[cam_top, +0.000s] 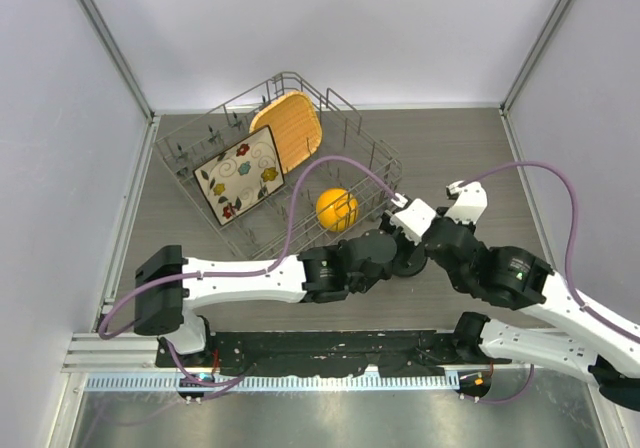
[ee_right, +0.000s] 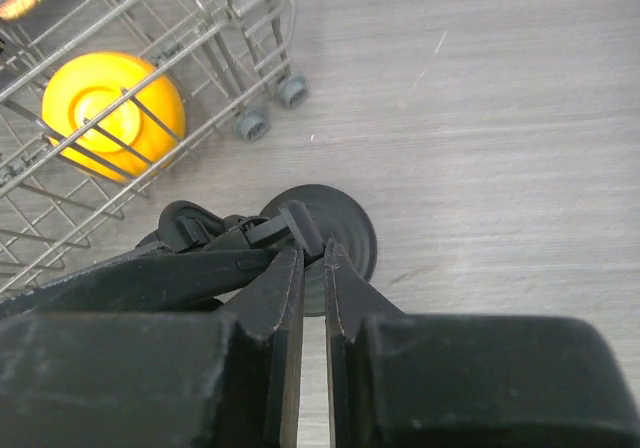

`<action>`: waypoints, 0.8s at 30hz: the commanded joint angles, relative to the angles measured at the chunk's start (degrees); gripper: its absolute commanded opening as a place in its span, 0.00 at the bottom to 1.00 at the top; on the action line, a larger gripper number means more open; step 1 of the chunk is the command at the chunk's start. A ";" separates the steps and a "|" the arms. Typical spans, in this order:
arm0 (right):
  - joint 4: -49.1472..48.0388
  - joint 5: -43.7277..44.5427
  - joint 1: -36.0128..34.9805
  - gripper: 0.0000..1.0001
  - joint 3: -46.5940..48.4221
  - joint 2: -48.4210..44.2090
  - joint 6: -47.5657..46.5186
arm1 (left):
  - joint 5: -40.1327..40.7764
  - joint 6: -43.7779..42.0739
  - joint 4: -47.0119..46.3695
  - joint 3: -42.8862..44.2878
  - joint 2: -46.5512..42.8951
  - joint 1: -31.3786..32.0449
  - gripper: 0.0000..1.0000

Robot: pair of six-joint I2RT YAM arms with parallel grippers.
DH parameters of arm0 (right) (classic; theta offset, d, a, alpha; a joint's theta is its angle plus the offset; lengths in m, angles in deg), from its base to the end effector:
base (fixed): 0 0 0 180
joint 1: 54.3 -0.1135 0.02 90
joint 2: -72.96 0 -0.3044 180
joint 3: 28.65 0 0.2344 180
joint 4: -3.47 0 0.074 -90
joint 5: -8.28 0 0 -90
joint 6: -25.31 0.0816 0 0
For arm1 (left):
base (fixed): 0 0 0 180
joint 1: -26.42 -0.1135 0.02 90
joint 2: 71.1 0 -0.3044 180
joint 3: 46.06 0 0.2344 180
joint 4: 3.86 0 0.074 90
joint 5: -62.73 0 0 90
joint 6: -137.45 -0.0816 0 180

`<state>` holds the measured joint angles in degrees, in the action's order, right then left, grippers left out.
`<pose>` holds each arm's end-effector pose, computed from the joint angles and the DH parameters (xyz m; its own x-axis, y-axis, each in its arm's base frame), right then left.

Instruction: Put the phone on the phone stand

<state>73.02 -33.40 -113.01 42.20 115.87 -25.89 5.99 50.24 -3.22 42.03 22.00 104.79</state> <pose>0.1040 0.0538 0.3454 -0.4431 0.0732 -0.8935 -0.0007 0.9966 0.0820 0.1268 -0.3940 0.3830 -0.0543 0.0621 -0.9966 0.7072 0.7070 0.0055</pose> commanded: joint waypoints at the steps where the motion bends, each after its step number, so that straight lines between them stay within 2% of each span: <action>1: -5.59 -8.50 -4.82 0.00 -2.06 -2.65 15.84 | 20.02 7.13 10.48 4.26 3.58 -9.55 0.00; 4: -2.78 -9.02 -6.32 0.01 -3.11 -3.53 20.16 | 17.64 10.22 14.01 6.99 5.07 -10.16 0.00; 8: -0.58 -12.53 -6.32 0.01 -1.63 -6.77 19.03 | 14.13 10.04 12.88 4.89 5.16 -10.16 0.00; 9: -0.67 -14.02 -6.32 0.25 -1.36 -7.66 18.42 | 13.42 9.78 12.62 4.27 4.73 -10.16 0.00; 10: -0.84 -15.78 -6.32 0.39 -1.10 -8.63 17.45 | 11.50 9.69 12.18 3.74 4.37 -10.16 0.00; 12: 0.72 -19.73 -6.32 0.55 -0.14 -9.61 15.25 | 10.08 9.08 11.21 1.64 3.50 -10.16 0.00; 13: 1.61 -20.88 -6.32 0.59 0.91 -9.52 14.46 | 9.73 8.82 10.60 1.02 2.80 -10.08 0.00; 14: 5.10 -20.89 -6.32 0.61 1.53 -9.34 14.02 | 8.85 8.03 10.07 -0.38 2.18 -10.16 0.00; 19: 6.28 -17.21 -6.32 0.61 1.54 -12.06 14.19 | 6.47 7.50 9.27 -3.64 -0.63 -10.16 0.00; 24: 6.90 -7.64 -6.32 0.59 2.94 -12.51 13.94 | 2.52 9.69 10.94 -4.87 -2.92 -9.99 0.00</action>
<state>80.71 -48.18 -119.07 42.49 103.39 -12.03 8.90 59.07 3.09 39.14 21.43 94.36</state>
